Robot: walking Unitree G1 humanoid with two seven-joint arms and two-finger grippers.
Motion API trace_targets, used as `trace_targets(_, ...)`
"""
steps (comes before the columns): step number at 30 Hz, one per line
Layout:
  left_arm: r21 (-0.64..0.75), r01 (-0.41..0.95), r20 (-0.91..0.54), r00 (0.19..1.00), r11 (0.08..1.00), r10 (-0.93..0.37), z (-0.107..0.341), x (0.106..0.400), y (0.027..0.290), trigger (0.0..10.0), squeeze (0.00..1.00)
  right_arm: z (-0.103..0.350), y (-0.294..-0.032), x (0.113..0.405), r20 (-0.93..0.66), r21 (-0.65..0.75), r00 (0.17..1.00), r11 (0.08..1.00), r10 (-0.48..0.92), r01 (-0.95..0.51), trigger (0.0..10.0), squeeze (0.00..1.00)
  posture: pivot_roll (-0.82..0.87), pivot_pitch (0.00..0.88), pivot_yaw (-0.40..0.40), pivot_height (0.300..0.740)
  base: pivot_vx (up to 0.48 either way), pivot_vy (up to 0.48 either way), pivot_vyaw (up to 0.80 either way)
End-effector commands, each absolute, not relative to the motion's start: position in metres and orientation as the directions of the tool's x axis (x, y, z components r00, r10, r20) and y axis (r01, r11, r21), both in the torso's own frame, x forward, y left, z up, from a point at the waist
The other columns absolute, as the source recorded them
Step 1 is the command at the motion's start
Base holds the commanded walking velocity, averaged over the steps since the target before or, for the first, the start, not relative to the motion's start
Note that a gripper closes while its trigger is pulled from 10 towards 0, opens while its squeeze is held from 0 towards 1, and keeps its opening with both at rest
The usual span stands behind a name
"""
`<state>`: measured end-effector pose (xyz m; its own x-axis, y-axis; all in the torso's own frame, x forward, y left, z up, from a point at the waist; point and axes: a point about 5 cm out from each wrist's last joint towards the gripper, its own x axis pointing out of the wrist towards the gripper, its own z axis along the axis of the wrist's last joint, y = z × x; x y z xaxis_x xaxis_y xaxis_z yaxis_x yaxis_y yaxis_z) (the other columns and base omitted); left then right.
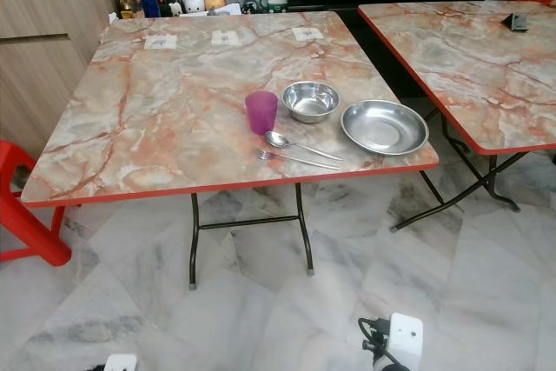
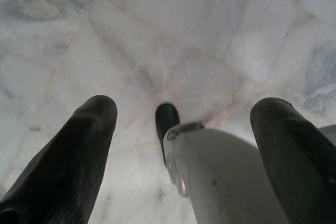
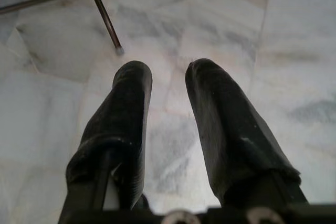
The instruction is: Setting the table
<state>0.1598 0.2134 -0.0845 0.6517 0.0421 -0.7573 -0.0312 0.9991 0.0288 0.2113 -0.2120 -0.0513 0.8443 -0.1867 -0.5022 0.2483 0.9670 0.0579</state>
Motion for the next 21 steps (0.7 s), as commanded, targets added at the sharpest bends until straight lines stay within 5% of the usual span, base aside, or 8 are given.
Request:
trace_targets(1,0.031,-0.049,-0.787,0.614,0.998,0.054,-0.091,0.144,0.214,10.0,0.00,-0.051,-0.214,0.208,-0.485,0.054,0.849,0.962,-0.210,0.269,10.0,0.00,0.03,0.115,-0.024,0.740,0.000,0.000,0.00)
trace_targets(8,0.031,-0.079,-0.813,0.578,0.996,0.071,-0.096,0.131,0.217,10.0,0.00,-0.051,-0.213,0.207,-0.471,0.061,0.851,0.954,-0.232,0.294,10.0,0.00,0.03,0.073,-0.020,0.740,0.000,0.000,0.00)
trace_targets(10,0.032,-0.082,-0.816,0.573,0.996,0.074,-0.096,0.130,0.218,10.0,0.00,0.004,-0.250,0.232,-0.114,0.046,0.953,0.957,-0.281,0.288,10.0,0.00,0.02,0.049,-0.013,0.740,0.000,0.000,0.00)
trace_targets(12,0.036,-0.080,-0.822,0.565,0.996,0.075,-0.097,0.128,0.219,10.0,0.00,0.026,-0.258,0.233,0.004,0.038,0.956,0.956,-0.293,0.292,10.0,0.00,0.01,0.035,-0.010,0.740,0.000,0.000,0.00)
trace_targets(21,0.049,-0.091,-0.827,0.554,0.995,0.092,-0.096,0.123,0.229,10.0,0.00,0.041,-0.261,0.228,0.088,0.031,0.942,0.946,-0.324,0.322,10.0,0.00,-0.01,0.000,0.002,0.740,0.000,0.000,0.00)
